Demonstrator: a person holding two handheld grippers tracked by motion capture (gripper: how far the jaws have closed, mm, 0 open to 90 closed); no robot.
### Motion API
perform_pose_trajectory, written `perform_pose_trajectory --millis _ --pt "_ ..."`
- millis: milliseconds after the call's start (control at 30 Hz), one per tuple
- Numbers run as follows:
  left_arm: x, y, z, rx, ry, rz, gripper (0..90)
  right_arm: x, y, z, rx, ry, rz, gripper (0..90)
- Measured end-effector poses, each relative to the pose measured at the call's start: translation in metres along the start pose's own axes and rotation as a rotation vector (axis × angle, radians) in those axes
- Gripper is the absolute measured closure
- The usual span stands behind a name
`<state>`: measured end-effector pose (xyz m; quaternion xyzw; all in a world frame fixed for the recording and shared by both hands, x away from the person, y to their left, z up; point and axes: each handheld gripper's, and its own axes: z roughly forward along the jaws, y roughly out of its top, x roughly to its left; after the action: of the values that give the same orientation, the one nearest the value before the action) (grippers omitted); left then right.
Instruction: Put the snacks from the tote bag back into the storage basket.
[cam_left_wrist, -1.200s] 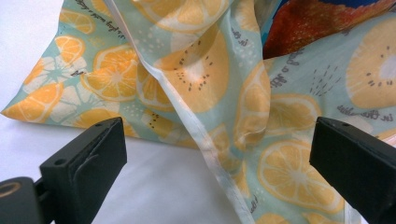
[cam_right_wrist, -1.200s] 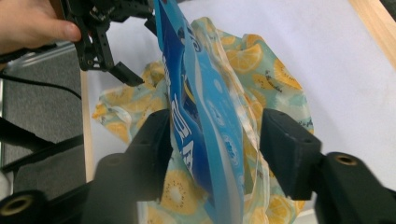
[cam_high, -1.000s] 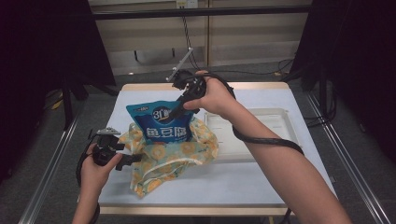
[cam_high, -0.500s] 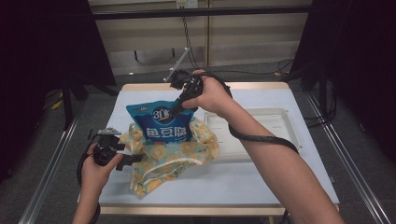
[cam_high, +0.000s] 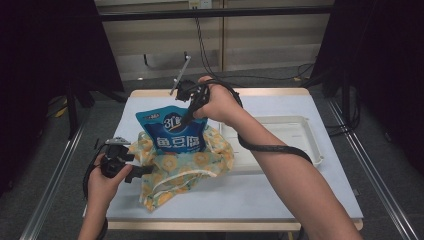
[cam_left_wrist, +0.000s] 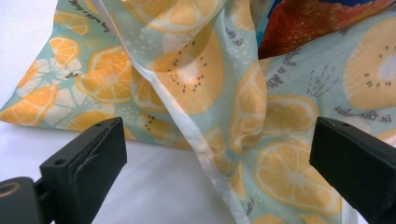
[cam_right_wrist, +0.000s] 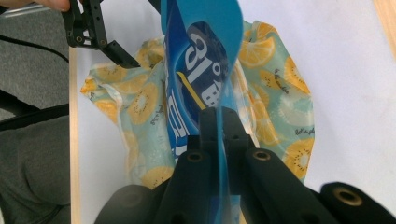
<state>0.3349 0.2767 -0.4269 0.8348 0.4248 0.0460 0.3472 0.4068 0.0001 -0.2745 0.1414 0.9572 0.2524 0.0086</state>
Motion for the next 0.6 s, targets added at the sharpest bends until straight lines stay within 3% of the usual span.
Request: perform_pose_trajectory --millis 400,600 --pt "-0.001 -0.001 0.004 -0.008 0.002 -0.013 3.8 0.009 0.006 -0.006 -0.012 0.03 0.003 90.0" --pt "-0.002 -0.001 0.005 0.003 -0.008 -0.008 3.8 0.011 0.011 -0.016 -0.049 0.047 0.005 90.0"
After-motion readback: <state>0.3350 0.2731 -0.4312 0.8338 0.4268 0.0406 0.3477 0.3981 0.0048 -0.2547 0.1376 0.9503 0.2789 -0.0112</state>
